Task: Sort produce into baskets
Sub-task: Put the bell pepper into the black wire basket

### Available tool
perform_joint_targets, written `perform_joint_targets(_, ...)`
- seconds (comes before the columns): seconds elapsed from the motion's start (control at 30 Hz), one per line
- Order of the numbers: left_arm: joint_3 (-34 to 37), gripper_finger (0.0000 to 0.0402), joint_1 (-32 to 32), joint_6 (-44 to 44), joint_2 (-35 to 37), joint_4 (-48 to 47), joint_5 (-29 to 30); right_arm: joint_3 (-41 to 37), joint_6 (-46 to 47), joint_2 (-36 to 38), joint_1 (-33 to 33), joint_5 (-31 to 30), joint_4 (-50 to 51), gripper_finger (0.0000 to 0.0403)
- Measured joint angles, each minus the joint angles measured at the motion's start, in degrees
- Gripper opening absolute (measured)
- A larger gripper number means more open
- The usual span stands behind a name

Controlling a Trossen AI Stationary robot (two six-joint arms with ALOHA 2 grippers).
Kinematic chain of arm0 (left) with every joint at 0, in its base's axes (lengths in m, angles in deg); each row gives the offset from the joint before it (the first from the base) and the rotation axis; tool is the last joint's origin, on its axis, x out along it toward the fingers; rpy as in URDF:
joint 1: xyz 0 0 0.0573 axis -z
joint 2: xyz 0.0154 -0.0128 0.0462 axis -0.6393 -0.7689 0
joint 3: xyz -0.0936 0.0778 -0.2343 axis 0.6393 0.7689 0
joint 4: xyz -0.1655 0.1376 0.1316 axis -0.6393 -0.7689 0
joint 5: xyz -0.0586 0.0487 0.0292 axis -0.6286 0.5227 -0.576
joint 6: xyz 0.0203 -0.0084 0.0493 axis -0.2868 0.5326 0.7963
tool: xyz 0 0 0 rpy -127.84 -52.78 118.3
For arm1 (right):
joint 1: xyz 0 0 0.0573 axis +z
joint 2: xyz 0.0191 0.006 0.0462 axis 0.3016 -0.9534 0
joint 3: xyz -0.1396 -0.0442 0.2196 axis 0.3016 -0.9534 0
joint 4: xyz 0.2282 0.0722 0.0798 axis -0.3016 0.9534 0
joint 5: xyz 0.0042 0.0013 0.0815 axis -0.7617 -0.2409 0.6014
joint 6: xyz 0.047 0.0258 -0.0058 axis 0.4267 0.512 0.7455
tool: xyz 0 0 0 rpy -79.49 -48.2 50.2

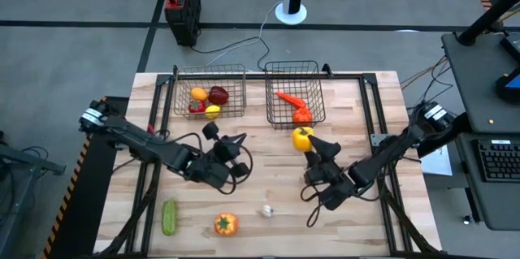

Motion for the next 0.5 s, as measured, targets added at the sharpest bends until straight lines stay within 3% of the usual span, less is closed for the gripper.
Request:
perform_joint_targets(0.1,0.0,0.0,0.4,-0.2,0.1,0.3,-0.1,0.0,-0.8,-0.8,-0.3,-1.4,-0.2,0.0339)
perform_joint_targets(0.33,0.1,0.0,0.6,-2.2,-0.3,0.4,-1.9,3.7,12.9,2.9,-6.1,0.4,-0.3,0.0339)
perform_joint_targets(0.4,0.1,0.0,0.7,-2.7,-0.3,0.3,-2.0,5.7,16.0,5.2,-9.9,5.1,-0.2,0.0338)
perform_joint_targets(0.5,0.1,0.0,0.7,-2.8,-0.3,0.4,-2.0,9.2,23.3,9.0,-17.8,18.1,0.4,0.0338)
